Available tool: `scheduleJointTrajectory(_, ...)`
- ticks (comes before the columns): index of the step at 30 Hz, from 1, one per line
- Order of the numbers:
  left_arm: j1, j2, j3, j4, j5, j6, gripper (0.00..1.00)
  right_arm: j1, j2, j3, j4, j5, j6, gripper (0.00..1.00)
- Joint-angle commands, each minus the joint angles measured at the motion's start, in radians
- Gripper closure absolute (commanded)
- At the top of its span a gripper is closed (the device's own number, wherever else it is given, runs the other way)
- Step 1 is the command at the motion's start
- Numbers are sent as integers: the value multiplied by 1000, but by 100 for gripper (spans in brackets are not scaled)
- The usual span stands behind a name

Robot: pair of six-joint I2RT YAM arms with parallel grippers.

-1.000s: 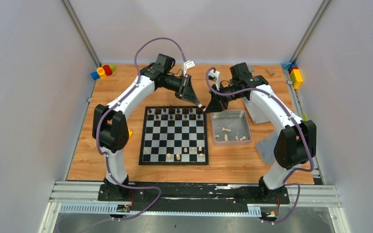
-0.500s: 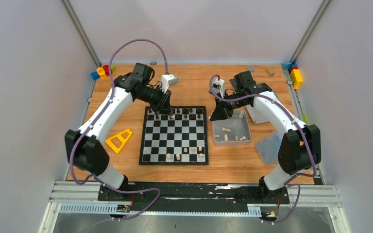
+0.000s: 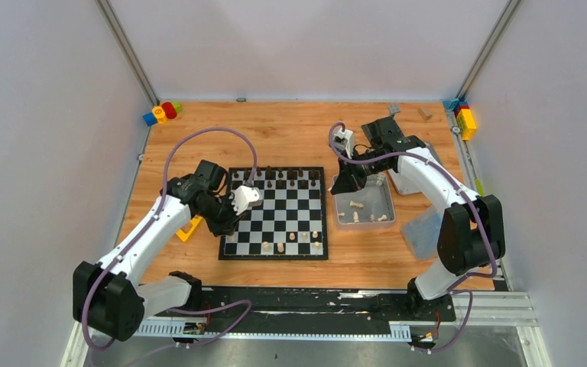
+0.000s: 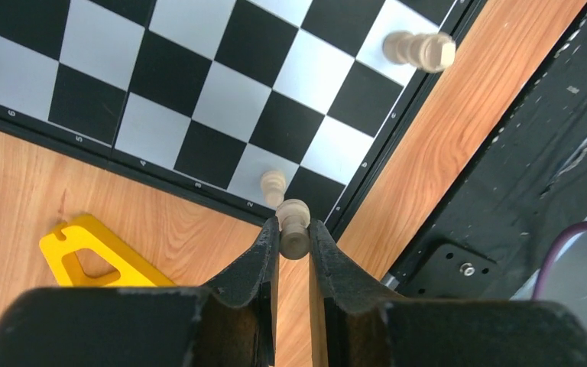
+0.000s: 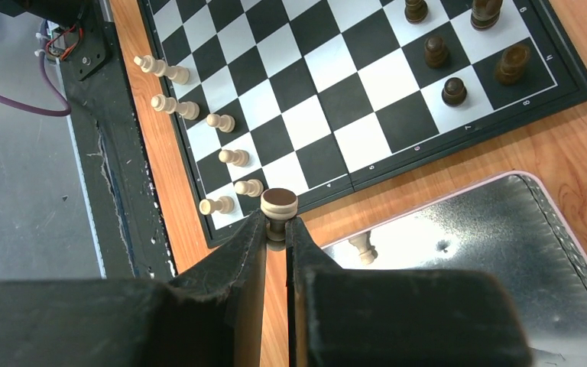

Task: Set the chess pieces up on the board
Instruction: Place the chess piece on the chessboard.

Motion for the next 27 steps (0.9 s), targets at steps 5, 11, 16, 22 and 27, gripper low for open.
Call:
scheduleJointTrajectory(5, -4, -95, -81, 51, -42, 89, 92, 1, -18, -5, 41, 11, -2, 100)
scheduleJointTrajectory(11, -28, -82, -85, 39, -17, 121, 89, 2, -4, -13, 47, 21, -3, 100)
scheduleJointTrajectory(16, -44, -76, -102, 21, 13, 202, 89, 6, 13, -13, 49, 37, -2, 100)
scheduleJointTrajectory(22, -51, -83, -165, -2, 28, 355, 91, 11, 27, -18, 51, 56, -6, 100)
scheduleJointTrajectory(27, -52, -95, -194, 4, 40, 427, 91, 12, 30, -17, 53, 64, -4, 100)
